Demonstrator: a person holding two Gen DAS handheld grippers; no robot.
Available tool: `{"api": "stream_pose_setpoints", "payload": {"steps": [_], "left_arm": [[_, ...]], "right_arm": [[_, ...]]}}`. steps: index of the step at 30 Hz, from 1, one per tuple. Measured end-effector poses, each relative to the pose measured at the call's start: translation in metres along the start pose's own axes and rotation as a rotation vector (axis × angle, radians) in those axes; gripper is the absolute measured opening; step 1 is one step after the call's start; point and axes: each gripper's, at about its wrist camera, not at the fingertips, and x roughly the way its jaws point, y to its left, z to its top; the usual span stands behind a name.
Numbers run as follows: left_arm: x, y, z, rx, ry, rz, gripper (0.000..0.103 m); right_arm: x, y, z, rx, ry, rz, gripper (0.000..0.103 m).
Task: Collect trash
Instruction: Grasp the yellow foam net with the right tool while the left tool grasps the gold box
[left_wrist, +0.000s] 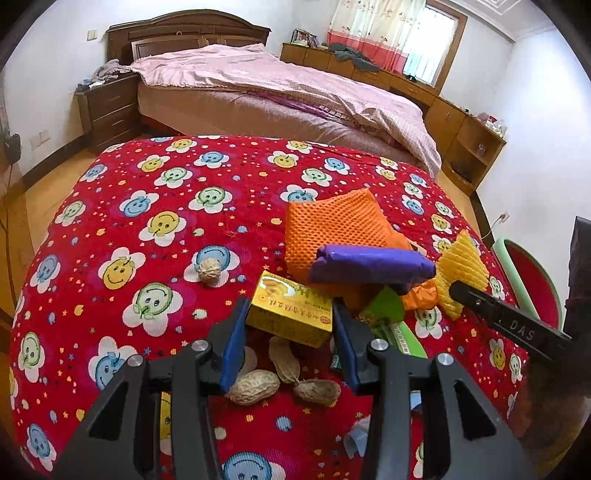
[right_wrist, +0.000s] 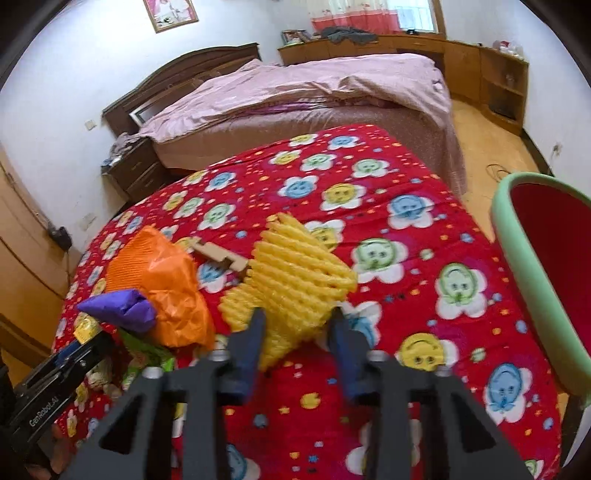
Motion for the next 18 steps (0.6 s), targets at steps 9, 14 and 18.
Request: {"api": "stream_pose_setpoints", "payload": {"steps": [9, 14, 18], "left_arm": [[-0.030, -0.012, -0.001, 0.001, -0.029, 0.002, 0.045], [-0.047, -0.025, -0.003, 0.015, -0.043, -0.004, 0.044], [-0.057, -0.039, -0.004, 0.033, -0.046, -0.022, 0.044]], "right_arm": [[-0.029, 0.012, -0.012, -0.041, -0.037, 0.063, 0.012], [-0.058, 0.009, -0.018, -0.038, -0.073, 0.078, 0.012], [-0.081, 0.002, -0.021, -0.032, -0.110, 0.079, 0.012]]}}
